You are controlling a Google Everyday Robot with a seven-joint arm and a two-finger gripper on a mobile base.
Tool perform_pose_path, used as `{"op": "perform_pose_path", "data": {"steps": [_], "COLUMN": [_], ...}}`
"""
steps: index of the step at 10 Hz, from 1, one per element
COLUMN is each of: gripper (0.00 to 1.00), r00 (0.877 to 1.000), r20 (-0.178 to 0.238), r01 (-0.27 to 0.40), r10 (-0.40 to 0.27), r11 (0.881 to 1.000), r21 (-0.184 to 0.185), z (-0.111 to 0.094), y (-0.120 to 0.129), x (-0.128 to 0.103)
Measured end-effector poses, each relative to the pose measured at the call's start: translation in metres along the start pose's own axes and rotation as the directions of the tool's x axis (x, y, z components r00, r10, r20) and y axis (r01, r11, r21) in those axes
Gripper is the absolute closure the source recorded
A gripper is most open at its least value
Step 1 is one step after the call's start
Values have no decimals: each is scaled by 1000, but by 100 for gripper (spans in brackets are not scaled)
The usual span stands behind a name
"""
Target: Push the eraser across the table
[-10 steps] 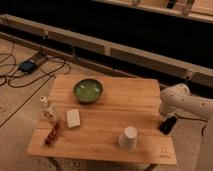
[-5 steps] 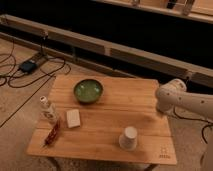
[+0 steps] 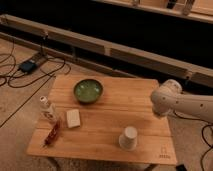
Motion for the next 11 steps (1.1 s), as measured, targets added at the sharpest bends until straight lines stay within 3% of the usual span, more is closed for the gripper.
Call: {"op": "perform_pose_path", "data": {"steps": [3,6,7,9,10,11], "gripper": [100,100,100,100,97,87], "r00": [997,990,988,988,988,988], "r20": [-45,-73,-64,-41,-20,3], "r01": [67,135,150,154,153,150], "r10": [-64,-124,-140,-149,-152,-156], "r11": [994,974,967,961,958,957], "r21": [83,181,208,231,244,248], "z": [-36,-79,-95,-114,-126,-133], "y": [50,118,135,143,145,144], "x": [-64,-118,-129,-135,-135,-129]}}
